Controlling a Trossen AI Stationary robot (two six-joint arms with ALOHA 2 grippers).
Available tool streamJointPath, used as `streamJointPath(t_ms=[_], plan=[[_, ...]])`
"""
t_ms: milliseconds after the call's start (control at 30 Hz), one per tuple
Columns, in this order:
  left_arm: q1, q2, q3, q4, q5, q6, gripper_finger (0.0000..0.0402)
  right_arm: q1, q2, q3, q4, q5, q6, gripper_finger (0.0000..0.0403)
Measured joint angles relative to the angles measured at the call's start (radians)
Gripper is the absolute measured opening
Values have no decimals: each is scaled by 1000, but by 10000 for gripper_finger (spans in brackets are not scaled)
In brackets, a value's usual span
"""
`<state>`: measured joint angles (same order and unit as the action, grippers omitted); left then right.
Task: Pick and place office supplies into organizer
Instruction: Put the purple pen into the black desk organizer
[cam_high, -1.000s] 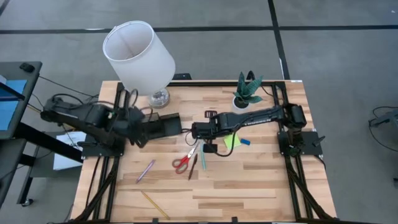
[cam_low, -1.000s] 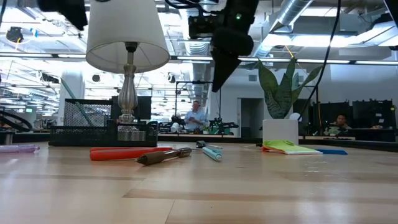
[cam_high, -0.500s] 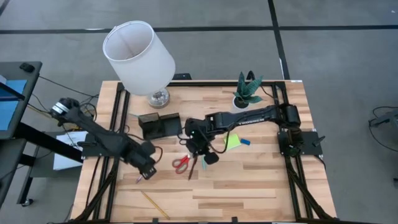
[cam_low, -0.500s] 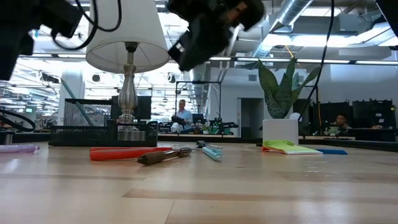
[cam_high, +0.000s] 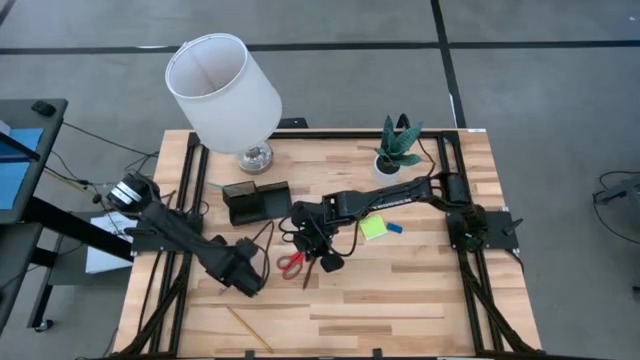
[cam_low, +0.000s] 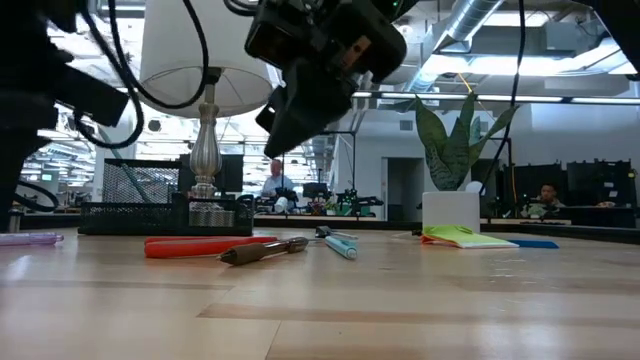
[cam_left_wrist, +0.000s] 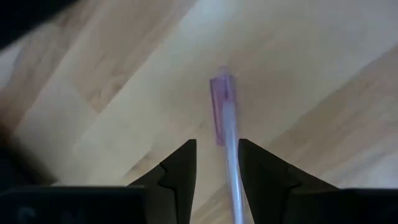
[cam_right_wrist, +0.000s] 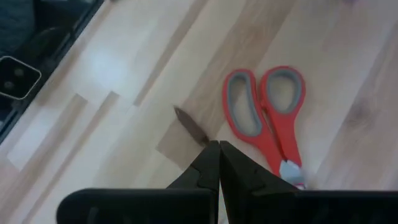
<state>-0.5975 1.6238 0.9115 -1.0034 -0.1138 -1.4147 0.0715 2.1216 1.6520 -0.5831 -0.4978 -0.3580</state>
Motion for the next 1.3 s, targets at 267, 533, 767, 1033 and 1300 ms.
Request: streamJointPath(t_ms=[267,533,767,1033,1300], plan=[[-214,-88,29,-37,-317,-263,112,-2,-1,2,-9,-4,18,1],[-419,-4,-55,30,-518,-529,112,-2,-1,2,1,-4,13,1],[-504,128,-78,42,-612,-710,112,0,-2,2,1,-3,12,1],[-550,275,-74,58,-578,-853,112,0,-2,2,7,-3,13,1],[-557,375,-73,95,-695,-872,112,-1,-3,2,28,-3,18,1]])
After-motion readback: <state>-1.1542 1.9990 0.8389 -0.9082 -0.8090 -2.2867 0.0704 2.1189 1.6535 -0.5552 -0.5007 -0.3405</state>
